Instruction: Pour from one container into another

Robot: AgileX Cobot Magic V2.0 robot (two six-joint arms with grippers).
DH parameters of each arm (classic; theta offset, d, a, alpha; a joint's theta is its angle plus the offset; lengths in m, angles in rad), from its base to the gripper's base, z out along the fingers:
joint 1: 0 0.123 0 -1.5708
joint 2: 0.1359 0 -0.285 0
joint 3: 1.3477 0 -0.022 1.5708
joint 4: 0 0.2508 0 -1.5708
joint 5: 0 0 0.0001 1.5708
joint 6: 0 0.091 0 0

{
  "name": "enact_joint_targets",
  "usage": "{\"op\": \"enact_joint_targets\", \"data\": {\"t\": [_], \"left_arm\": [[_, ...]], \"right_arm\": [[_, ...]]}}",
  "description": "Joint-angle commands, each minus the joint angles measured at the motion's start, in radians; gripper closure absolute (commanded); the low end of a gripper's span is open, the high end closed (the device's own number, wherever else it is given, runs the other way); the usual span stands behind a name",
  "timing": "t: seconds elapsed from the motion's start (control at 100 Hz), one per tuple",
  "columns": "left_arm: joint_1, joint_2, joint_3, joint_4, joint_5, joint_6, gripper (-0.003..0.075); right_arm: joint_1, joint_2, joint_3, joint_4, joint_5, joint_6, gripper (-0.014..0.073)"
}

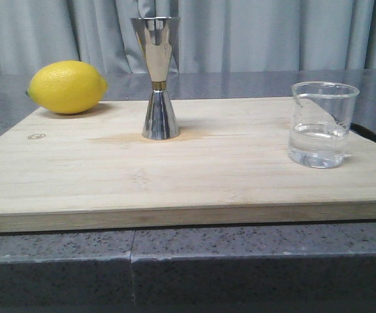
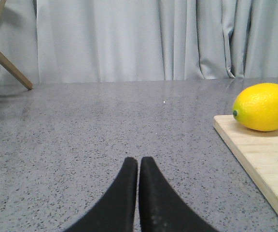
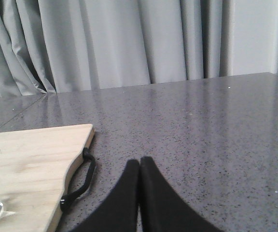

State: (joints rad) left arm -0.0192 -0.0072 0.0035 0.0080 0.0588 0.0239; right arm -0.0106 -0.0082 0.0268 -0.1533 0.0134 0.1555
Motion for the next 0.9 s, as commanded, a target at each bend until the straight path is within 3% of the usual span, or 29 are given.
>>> {"op": "enact_joint_targets", "data": {"t": [0.0, 0.72, 0.89], "left_arm": [[-0.001, -0.022, 0.004, -0.008, -0.08, -0.006, 0.0739], [-0.001, -0.022, 0.004, -0.008, -0.081, -0.006, 0.0739], [-0.001, -0.022, 0.004, -0.008, -0.156, -0.006, 0.0739]], "right_arm": [[-0.006, -0.022, 0.015, -0.004, -0.084, -0.01, 0.0665], [-0.006, -0.022, 0.015, -0.004, -0.084, -0.01, 0.0665], [-0.006, -0.022, 0.015, -0.004, -0.137, -0.01, 0.0665]]}}
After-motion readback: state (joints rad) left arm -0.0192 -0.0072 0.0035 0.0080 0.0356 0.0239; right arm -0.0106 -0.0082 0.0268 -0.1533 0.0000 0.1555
